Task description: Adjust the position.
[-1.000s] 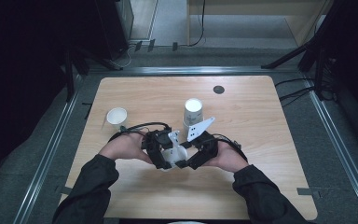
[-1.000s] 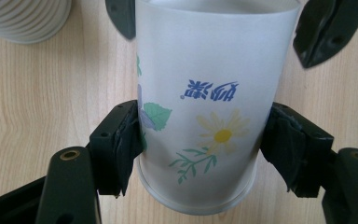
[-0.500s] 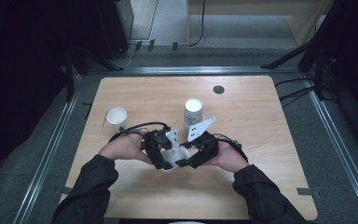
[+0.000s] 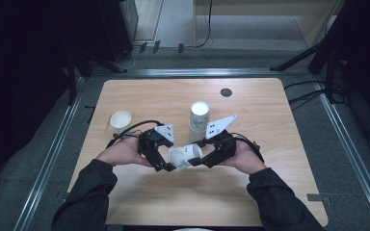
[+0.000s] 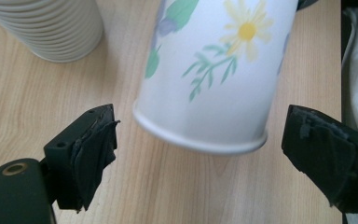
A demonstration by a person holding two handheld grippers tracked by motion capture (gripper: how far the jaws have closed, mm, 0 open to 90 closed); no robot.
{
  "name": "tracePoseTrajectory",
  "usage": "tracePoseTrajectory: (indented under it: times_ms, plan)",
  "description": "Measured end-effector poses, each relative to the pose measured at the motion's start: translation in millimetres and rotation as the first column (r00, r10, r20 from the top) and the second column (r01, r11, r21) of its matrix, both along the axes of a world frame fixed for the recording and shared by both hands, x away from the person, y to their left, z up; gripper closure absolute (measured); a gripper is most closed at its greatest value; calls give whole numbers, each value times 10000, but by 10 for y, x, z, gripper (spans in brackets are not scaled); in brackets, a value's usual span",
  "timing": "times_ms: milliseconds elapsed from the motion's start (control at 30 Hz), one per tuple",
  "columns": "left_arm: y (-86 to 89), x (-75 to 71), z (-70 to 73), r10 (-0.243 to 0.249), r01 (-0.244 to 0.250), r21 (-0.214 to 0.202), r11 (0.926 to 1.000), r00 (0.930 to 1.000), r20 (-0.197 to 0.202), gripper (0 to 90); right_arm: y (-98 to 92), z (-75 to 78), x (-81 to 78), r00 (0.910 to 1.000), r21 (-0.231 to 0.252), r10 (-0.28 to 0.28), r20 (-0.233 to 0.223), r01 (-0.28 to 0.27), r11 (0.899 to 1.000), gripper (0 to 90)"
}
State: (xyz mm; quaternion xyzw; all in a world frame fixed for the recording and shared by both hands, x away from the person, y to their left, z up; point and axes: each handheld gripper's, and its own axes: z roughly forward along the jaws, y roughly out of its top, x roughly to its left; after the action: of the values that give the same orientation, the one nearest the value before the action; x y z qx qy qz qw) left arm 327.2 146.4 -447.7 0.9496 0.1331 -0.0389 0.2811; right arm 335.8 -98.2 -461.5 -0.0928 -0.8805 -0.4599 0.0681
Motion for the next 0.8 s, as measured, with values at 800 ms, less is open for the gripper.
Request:
tracePoseTrajectory:
  times_ms: [800]
  plan:
    - [9,-50,-125,221,-233,-2098,9775,9997,-80,132,-92,124,-10,9994,972,138,-305,-108,9952,360]
